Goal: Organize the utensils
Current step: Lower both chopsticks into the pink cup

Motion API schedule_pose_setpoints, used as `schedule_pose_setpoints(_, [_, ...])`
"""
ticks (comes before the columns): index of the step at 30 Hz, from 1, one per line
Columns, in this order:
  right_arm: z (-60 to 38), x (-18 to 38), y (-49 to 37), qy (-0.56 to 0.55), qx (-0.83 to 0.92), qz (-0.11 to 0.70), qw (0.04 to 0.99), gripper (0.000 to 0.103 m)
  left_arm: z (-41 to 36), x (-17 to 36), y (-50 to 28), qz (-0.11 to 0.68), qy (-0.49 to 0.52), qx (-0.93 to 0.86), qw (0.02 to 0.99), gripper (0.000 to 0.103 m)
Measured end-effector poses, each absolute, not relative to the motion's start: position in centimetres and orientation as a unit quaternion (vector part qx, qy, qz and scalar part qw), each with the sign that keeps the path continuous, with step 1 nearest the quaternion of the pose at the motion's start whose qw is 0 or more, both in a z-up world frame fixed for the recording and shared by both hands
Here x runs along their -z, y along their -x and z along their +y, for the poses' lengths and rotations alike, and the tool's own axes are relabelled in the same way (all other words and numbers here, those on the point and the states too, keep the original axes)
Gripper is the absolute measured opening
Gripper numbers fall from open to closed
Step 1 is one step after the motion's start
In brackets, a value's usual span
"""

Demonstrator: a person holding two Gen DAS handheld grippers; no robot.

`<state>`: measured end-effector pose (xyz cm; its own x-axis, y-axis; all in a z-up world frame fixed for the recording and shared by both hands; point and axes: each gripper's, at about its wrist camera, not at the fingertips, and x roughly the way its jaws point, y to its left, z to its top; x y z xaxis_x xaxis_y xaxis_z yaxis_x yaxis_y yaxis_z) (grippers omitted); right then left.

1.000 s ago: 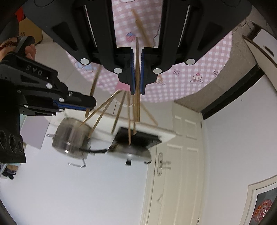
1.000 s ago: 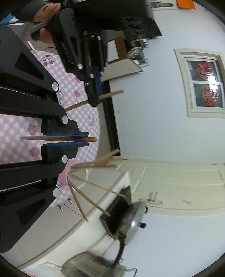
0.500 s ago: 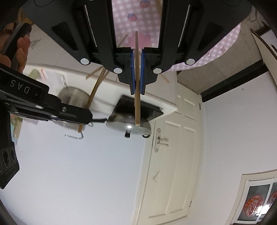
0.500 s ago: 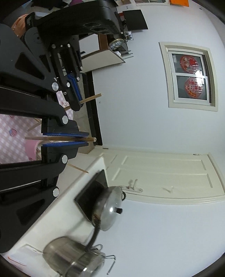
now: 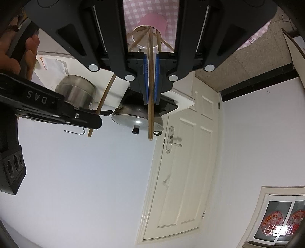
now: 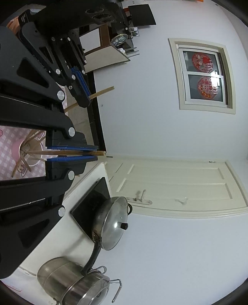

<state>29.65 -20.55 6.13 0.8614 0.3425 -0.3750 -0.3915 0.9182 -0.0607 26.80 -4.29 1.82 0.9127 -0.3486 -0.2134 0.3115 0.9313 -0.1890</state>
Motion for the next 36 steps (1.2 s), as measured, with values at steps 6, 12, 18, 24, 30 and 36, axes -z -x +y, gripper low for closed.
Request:
schedule_pose_setpoints(6, [-21.3, -4.2, -31.3, 0.060, -0.190, 0.204, 0.958, 0.004, -4.9, 0.1, -27.9, 0.135, 0.075, 0.173, 0.973, 0.005])
schedule_pose_setpoints(12, [-21.9, -1.9, -32.3, 0.055, -0.185, 0.231, 0.954, 0.004, -5.4, 2.5, -28.7, 0.159, 0.060, 0.172, 0.970, 0.006])
schedule_pose_setpoints(18, [-23.0, 0.6, -33.0, 0.044, -0.177, 0.262, 0.948, 0.004, -5.8, 4.6, -29.3, 0.185, 0.044, 0.174, 0.966, 0.006])
schedule_pose_setpoints(24, [-24.2, 2.1, -33.1, 0.028, -0.170, 0.280, 0.945, 0.005, -6.0, 5.7, -29.5, 0.197, 0.038, 0.176, 0.964, 0.006])
schedule_pose_setpoints(30, [-24.6, 2.1, -33.1, 0.020, -0.169, 0.282, 0.944, 0.005, -6.0, 6.6, -30.7, 0.222, 0.032, 0.175, 0.959, 0.006])
schedule_pose_setpoints(36, [-24.9, 1.9, -32.9, 0.010, -0.165, 0.280, 0.946, 0.006, -5.5, 6.5, -30.6, 0.228, 0.043, 0.175, 0.957, 0.006])
